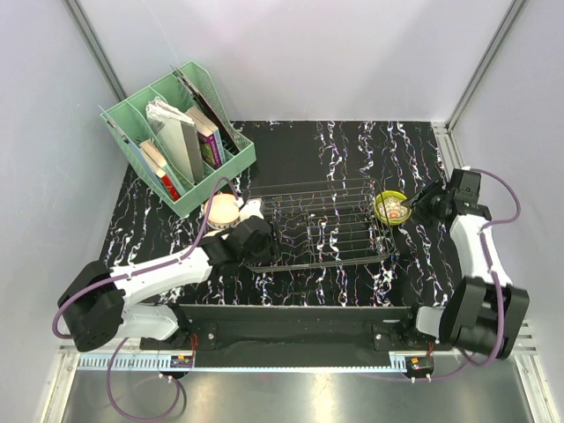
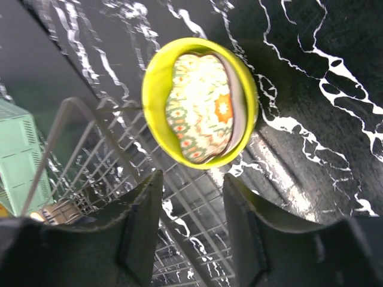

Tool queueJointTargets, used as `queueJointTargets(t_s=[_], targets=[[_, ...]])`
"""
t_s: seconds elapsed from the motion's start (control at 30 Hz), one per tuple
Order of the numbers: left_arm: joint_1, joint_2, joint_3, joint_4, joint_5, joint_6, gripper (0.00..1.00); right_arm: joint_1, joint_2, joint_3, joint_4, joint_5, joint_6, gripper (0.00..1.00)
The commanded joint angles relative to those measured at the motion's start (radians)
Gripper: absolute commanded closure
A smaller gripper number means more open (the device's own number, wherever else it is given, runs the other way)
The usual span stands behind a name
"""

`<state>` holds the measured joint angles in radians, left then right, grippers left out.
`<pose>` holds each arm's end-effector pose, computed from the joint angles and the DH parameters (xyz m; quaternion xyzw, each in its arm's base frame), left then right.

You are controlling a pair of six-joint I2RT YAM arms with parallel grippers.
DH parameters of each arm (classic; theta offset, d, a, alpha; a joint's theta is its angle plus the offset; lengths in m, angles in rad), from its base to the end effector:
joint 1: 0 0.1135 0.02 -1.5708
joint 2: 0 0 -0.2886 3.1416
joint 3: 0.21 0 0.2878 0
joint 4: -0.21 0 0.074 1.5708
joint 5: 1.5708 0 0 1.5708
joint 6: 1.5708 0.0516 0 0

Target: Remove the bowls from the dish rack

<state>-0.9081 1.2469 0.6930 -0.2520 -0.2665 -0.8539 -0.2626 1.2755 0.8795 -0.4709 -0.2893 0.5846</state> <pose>0.1859 -0.2162 0.2008 -0.0246 0.9205 -0.2069 0.3305 0.2923 -0.0633 0.2423 0.3365 0.8672 0.1882 0.3150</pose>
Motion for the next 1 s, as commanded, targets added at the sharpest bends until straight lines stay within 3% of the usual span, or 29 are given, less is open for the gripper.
queueJointTargets(t_s=[0.0, 0.27, 0.73, 0.97], targets=[[-0.008, -0.018, 0.016, -0.024, -0.002, 0.016, 0.43, 0.003, -0.146, -0.005, -0.047, 0.041, 0.008, 0.44], [-0.008, -0.19, 0.111, -0.191, -0.117, 0.026, 0.35, 0.003, -0.404, -0.047, -0.08, 0.067, 0.026, 0.34], [-0.006, -0.425, 0.229, -0.403, -0.181, 0.056, 0.3, 0.005, -0.561, 0.01, -0.236, -0.082, 0.007, 0.34], [0.0, -0.546, 0.28, -0.529, -0.206, 0.012, 0.27, 0.005, -0.718, -0.105, -0.147, -0.204, 0.191, 0.38]])
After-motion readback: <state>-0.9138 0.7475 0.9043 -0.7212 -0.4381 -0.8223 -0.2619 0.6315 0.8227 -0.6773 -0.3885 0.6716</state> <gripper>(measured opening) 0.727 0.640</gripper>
